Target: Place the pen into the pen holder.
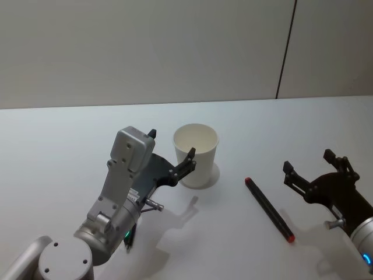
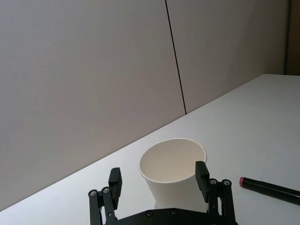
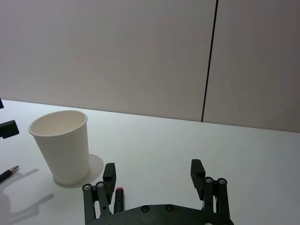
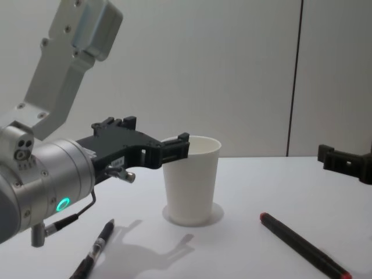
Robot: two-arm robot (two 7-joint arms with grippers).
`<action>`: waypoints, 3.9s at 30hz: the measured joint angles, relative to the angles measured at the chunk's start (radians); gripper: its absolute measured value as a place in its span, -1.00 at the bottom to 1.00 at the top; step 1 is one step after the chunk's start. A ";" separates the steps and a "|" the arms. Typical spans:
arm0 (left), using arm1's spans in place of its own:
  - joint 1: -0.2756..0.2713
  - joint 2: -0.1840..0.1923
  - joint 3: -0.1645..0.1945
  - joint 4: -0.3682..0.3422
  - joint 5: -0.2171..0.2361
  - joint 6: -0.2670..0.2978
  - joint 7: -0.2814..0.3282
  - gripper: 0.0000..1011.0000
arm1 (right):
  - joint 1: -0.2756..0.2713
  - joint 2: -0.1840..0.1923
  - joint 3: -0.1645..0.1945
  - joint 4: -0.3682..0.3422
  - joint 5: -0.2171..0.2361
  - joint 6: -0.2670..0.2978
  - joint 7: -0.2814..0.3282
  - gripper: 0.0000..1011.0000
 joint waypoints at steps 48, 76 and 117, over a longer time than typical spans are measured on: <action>0.000 0.000 0.000 0.000 0.000 0.000 0.000 0.98 | 0.112 -0.070 -0.024 0.034 -0.033 0.359 0.017 0.98; 0.000 0.000 0.000 0.000 0.000 0.000 0.000 0.98 | 0.152 -0.143 -0.053 0.056 -0.046 0.531 -0.036 0.98; 0.000 0.000 0.000 0.000 0.000 0.000 0.000 0.98 | 0.193 -0.199 -0.077 0.120 -0.130 0.646 -0.046 -0.46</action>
